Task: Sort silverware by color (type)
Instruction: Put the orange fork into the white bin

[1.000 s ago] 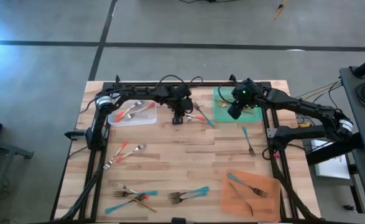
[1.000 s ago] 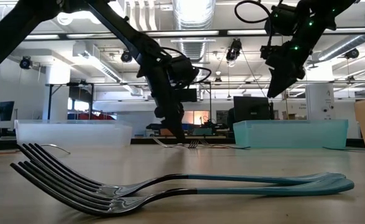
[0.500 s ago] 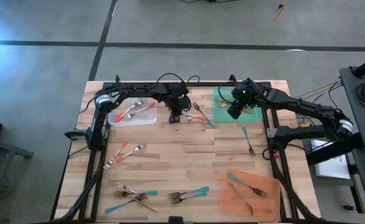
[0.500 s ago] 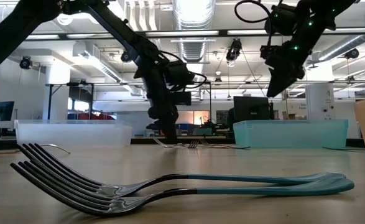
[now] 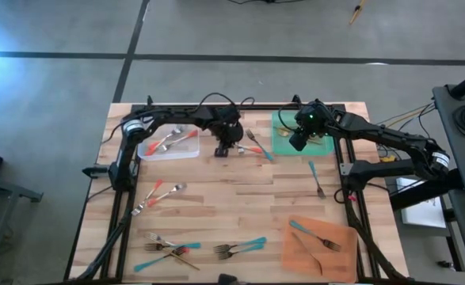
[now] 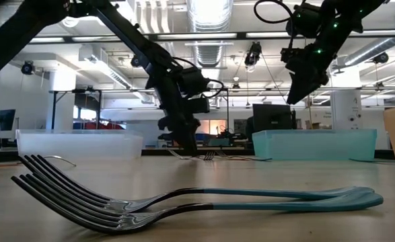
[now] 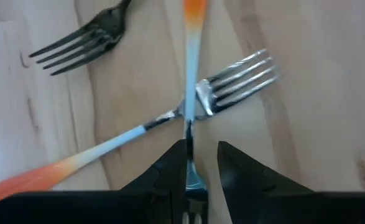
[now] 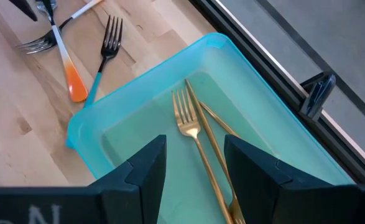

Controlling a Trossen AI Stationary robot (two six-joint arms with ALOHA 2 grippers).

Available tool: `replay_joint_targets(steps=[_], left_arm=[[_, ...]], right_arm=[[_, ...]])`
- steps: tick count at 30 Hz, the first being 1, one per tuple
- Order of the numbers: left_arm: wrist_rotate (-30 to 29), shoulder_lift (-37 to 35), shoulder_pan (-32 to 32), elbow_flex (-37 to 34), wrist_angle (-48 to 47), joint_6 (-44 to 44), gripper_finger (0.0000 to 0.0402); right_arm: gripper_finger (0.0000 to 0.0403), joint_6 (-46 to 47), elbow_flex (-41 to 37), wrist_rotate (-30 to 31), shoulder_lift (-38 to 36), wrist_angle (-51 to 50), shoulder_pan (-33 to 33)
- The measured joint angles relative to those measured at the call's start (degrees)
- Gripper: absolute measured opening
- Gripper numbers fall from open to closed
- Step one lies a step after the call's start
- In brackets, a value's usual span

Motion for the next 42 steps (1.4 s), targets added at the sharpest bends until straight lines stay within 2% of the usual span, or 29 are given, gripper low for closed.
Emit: replay_joint_targets(steps=[17, 22, 24, 28, 32, 42], left_arm=[[2.50, 1.19, 0.58, 1.49, -1.10, 0.25, 0.0076], [2.58, 1.19, 0.72, 1.51, -1.53, -2.75, 0.0075], [2.52, 1.19, 0.72, 1.64, -1.53, -5.68, 0.0063], [2.49, 1.19, 0.79, 1.47, -1.51, -9.07, 0.0010], [2.47, 1.17, 0.76, 1.44, -1.78, -12.81, 0.0003], [2.74, 0.87, -1.12, 8.69, -15.77, -14.13, 0.0001]], right_arm=[[0.0153, -0.33, -0.02, 0.00, 0.02, 0.02, 0.00], [0.0153, -0.31, -0.02, 0.00, 0.02, 0.00, 0.00], [0.0153, -0.30, -0.02, 0.00, 0.02, 0.00, -0.02], [0.0153, -0.23, -0.02, 0.00, 0.02, 0.01, 0.01], [0.0153, -0.22, -0.02, 0.00, 0.02, 0.00, 0.00], [0.0153, -0.33, -0.02, 0.00, 0.02, -0.02, -0.02]])
